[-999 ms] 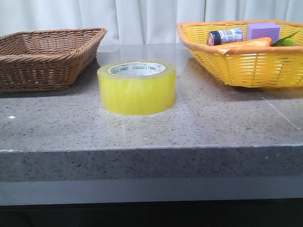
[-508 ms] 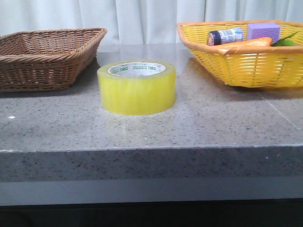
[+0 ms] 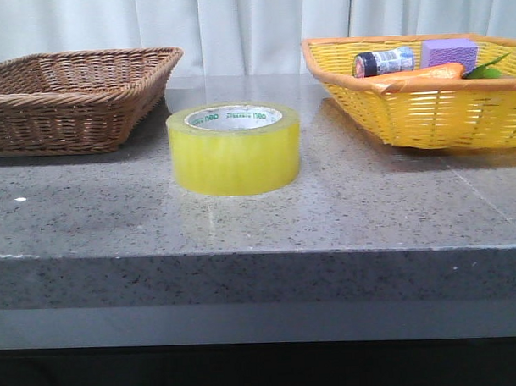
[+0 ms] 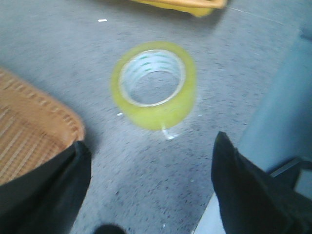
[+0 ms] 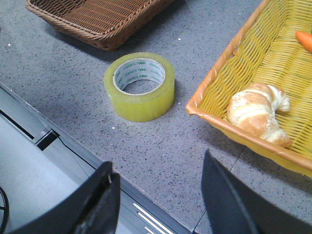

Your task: Transfer tape with both arms

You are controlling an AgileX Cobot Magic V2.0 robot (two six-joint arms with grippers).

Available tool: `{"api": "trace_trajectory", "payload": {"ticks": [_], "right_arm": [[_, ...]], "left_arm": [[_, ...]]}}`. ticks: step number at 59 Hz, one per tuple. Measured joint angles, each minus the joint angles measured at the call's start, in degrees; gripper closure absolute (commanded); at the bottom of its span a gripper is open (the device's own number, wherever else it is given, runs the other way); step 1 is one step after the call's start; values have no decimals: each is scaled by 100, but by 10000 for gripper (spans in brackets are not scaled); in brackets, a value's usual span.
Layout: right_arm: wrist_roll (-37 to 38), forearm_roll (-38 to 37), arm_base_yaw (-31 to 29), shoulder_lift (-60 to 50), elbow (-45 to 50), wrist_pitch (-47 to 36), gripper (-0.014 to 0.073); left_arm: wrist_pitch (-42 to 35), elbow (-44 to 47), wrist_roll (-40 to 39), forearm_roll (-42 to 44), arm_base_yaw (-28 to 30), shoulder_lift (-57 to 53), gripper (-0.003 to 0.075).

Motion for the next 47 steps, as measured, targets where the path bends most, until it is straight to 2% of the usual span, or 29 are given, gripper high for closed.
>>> {"api": "trace_trajectory", "payload": {"ticks": [12,25,47], "right_arm": [[0,0,0,0,0,0,183],[0,0,0,0,0,0,183],[-9,0,0,0,0,0,183]], "left_arm": [[262,-857,432,30,-633,1117,209],[649,-1721,82,856,-1342,2388,209],[1114,-2574,-361,1608,-1661,3870,209]]}}
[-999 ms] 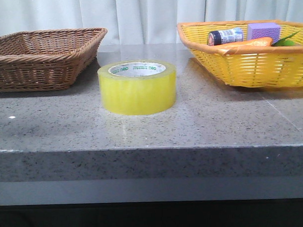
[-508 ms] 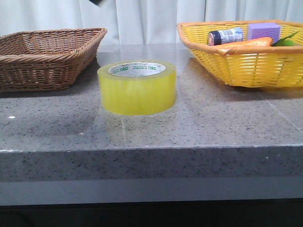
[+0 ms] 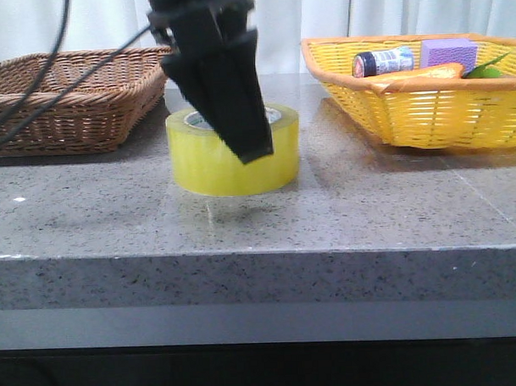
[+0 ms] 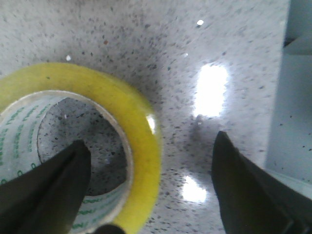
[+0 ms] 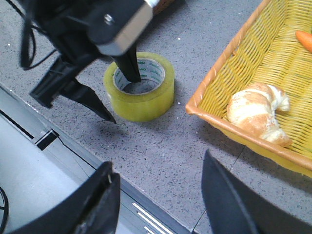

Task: Transfer tape with both arms
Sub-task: 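Lower the left gripper onto the tape roll rim and close it, then lift the tape roll with the left gripper toward the brown basket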

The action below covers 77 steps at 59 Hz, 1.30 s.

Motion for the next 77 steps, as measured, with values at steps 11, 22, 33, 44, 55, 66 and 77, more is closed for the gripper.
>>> {"api": "trace_trajectory", "payload": {"ticks": [11,22,33,44,55,66,77], "right_arm": [[0,0,0,0,0,0,183],[0,0,0,0,0,0,183],[0,0,0,0,0,0,183],[0,0,0,0,0,0,183],[0,0,0,0,0,0,183],[0,0,0,0,0,0,183],[0,0,0,0,0,0,183]], "left_arm": [[5,-28,-48,176,0,299,209],[26,-79,-128,175,0,473,333],[57,-88,-150,163,-9,484,549],[97,-138,-224,175,-22,496,582],[239,-411,-417,197,-22,530,582],[315,-988,-710,223,-22,530,581],[335,-1575,-1140,413,-22,530,581]]}}
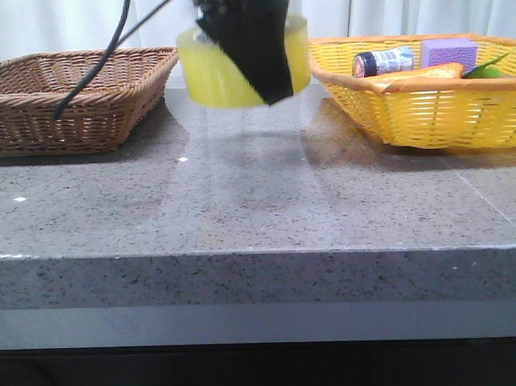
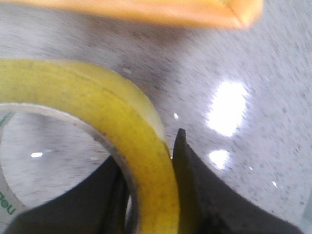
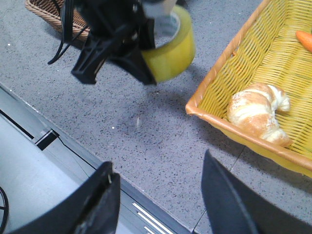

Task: Transfer tape with both arms
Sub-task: 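Lift the tape roll with the left gripper toward the brown basket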

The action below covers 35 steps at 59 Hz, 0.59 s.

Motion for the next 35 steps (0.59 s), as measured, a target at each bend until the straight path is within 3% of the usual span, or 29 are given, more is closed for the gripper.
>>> {"api": "trace_trajectory", "payload": {"ticks": [9,19,35], "right_arm": [[0,0,0,0,0,0,183],[0,0,0,0,0,0,183],[0,0,0,0,0,0,183]], "left_arm": [[44,-359,-664,394,0,-116,582],[71,-625,-2005,953,161,-262,582],[93,-669,-3305,1084,1164,-310,582]]}}
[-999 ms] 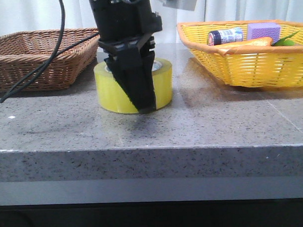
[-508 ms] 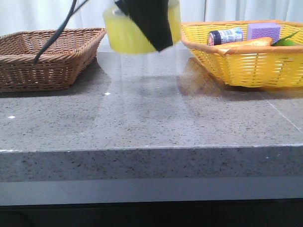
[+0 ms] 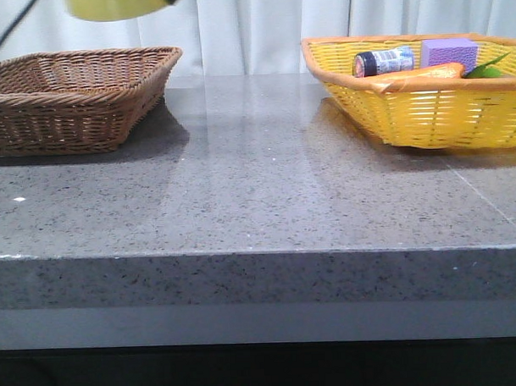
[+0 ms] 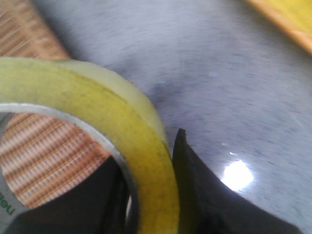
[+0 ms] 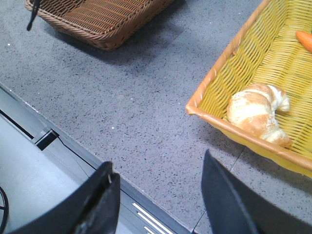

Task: Transfer tape with both arms
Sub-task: 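Lift the tape roll with the left gripper toward the brown basket, then lower the tape roll into the brown basket and open left gripper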

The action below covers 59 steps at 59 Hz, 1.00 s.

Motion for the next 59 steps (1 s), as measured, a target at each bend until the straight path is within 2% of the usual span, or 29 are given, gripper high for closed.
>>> {"api": "trace_trajectory", "payload": {"ticks": [8,20,42,48,51,54,59], "right_arm": [[0,0,0,0,0,0,183],[0,0,0,0,0,0,183],[0,0,0,0,0,0,183],[0,0,0,0,0,0,183],[0,0,0,0,0,0,183],[0,0,0,0,0,0,183],[0,0,0,0,0,0,183]], "left_arm": [[0,0,-322,27,548,30,582],[0,0,-390,55,1134,393,582],[-33,0,-390,36,1319,1242,579],[-35,0,-390,6,1319,1362,495],[-45,0,-390,7,1319,1372,425],[-87,0,-390,-17,1319,1372,323],[-104,-14,-390,-88,1319,1372,235]]}}
